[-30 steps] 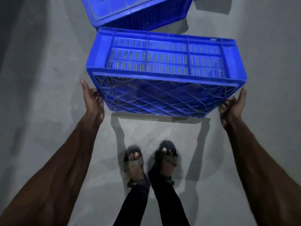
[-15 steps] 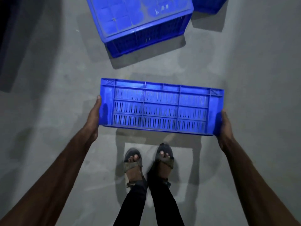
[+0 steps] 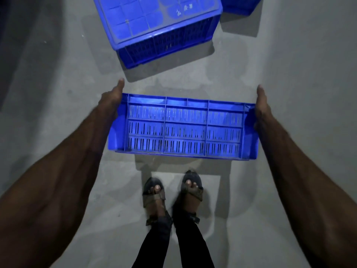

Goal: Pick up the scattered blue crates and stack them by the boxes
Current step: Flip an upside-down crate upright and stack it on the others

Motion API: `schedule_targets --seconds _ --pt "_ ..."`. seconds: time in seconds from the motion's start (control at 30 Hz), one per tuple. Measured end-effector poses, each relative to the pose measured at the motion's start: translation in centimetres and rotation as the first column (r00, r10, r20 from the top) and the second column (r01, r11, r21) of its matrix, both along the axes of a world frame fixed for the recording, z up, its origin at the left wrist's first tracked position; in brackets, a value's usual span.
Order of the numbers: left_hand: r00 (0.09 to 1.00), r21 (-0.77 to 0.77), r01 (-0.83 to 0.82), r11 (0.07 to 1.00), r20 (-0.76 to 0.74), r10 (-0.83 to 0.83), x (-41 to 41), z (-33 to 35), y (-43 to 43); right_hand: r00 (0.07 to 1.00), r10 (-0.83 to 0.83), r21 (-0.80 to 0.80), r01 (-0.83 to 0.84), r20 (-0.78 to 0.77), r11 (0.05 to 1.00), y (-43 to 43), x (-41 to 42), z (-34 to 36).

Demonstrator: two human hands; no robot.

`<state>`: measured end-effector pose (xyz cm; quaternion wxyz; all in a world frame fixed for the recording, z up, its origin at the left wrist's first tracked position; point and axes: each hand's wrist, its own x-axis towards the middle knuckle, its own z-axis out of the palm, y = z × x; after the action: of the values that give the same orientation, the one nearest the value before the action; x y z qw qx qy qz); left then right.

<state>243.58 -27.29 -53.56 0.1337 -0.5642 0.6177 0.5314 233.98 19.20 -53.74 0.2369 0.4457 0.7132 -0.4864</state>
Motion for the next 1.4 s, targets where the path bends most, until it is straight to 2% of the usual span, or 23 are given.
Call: schedule_targets --seconds 0.1,0.17,0.33,0.43,0.53,0.57,0.73,0.83,1.03,1.13,1.3,1.4 --pt "0.998 -0.087 -0.024 0.996 0.063 0.030 0.6 -2.2 -2.2 0.999 -0.022 0.097 0.026 -0.040 0.995 0.4 0.1 0.0" --pt "0.995 -0.114 -0.068 0.991 0.067 0.076 1.3 0.0 -1.6 0.996 -0.005 0.181 0.021 -0.088 0.983 -0.5 0.8 2.0" --pt "0.993 -0.051 -0.107 0.993 -0.059 0.104 5.1 4.3 1.4 0.987 -0.026 0.228 0.062 -0.156 0.972 -0.3 3.6 3.2" --pt "0.990 -0.090 0.016 0.996 -0.137 -0.028 8.4 2.8 1.6 0.989 0.020 0.222 0.014 -0.149 0.975 -0.2 5.4 2.7" --pt "0.946 -0.202 0.292 0.935 -0.081 -0.313 11.6 0.8 2.0 0.977 0.128 0.204 -0.093 -0.168 0.975 -0.5 7.2 1.6" --pt "0.934 -0.210 0.335 0.919 -0.053 -0.353 12.6 0.1 2.2 0.971 0.162 0.196 -0.127 -0.175 0.972 -0.5 8.0 1.0" --pt "0.944 -0.132 0.318 0.939 0.133 -0.301 16.3 -4.1 4.7 0.981 0.180 0.125 -0.169 -0.078 0.978 1.0 12.6 -4.6" --pt "0.957 -0.081 0.256 0.963 0.163 -0.240 18.0 -5.4 5.9 0.981 0.196 0.045 -0.196 0.005 0.980 2.1 15.0 -6.6" --pt "0.864 -0.032 0.459 0.888 0.247 -0.438 17.0 -6.5 4.3 0.965 0.262 0.030 -0.263 0.020 0.964 2.4 14.6 -5.4" --pt "0.842 -0.128 0.523 0.843 0.235 -0.486 14.1 -5.7 4.1 0.948 0.316 0.048 -0.318 0.038 0.947 1.9 12.6 -4.5" --pt "0.900 -0.242 0.435 0.868 0.159 -0.406 8.2 -4.5 5.1 0.961 0.276 -0.102 -0.278 -0.039 0.955 2.9 6.6 -8.8" --pt "0.962 -0.269 0.273 0.924 0.078 -0.261 5.6 -5.4 5.4 0.966 0.228 -0.187 -0.248 -0.126 0.950 -0.4 4.5 -5.4"
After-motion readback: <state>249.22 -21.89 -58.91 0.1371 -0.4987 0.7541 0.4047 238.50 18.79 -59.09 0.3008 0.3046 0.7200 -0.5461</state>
